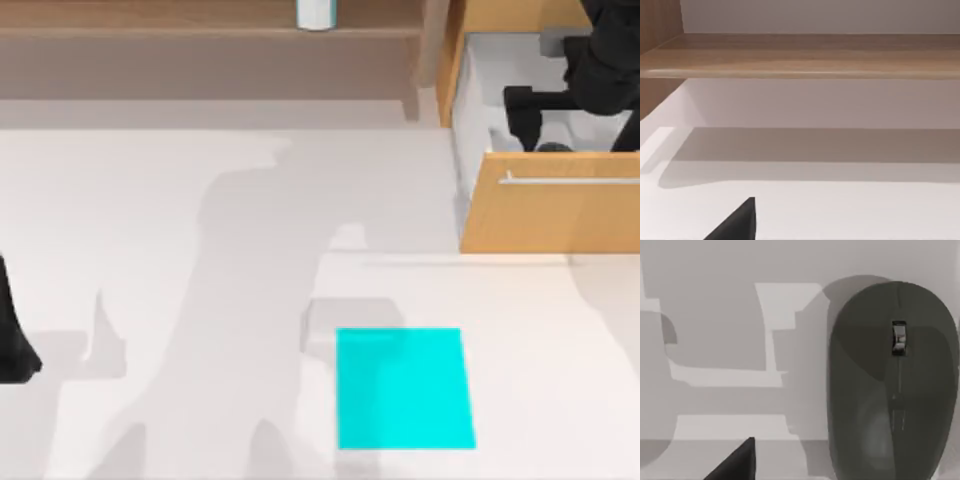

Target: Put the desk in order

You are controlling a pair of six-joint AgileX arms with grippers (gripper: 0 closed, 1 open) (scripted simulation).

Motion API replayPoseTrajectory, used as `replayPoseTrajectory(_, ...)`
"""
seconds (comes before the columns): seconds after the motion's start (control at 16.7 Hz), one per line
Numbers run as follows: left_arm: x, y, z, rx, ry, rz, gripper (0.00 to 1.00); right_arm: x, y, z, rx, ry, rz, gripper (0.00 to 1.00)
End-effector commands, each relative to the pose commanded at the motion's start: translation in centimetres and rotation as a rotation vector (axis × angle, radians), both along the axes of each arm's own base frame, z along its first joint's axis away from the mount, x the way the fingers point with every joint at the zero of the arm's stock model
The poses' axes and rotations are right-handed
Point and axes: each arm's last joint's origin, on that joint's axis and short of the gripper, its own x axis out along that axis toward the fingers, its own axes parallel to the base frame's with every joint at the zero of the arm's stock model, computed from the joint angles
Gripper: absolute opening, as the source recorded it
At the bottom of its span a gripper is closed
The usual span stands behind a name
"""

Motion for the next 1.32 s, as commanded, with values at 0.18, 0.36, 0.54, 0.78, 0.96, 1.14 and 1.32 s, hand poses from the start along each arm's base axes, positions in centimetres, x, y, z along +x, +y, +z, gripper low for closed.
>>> replayPoseTrajectory(0.18,0.0,0.0,0.0,0.000,0.000,0.000,1.00,-1.3,0.4,2.9,-0.002,0.000,0.000,1.00)
replayPoseTrajectory(0.36,0.0,0.0,0.0,0.000,0.000,0.000,1.00,-3.7,1.6,7.2,-0.002,-0.004,0.001,1.00)
replayPoseTrajectory(0.54,0.0,0.0,0.0,0.000,0.000,0.000,1.00,-6.5,2.9,10.8,-0.002,-0.004,0.000,1.00)
replayPoseTrajectory(0.78,0.0,0.0,0.0,0.000,0.000,0.000,1.00,-7.8,3.3,12.1,-0.003,-0.001,0.000,1.00)
replayPoseTrajectory(0.96,0.0,0.0,0.0,0.000,0.000,0.000,1.00,-5.9,2.4,10.0,-0.001,-0.004,0.000,1.00)
replayPoseTrajectory(1.14,0.0,0.0,0.0,0.000,0.000,0.000,1.00,-3.0,1.0,5.5,-0.002,-0.003,0.000,1.00)
replayPoseTrajectory(1.32,0.0,0.0,0.0,0.000,0.000,0.000,1.00,-0.6,0.2,0.0,-0.001,-0.002,0.002,1.00)
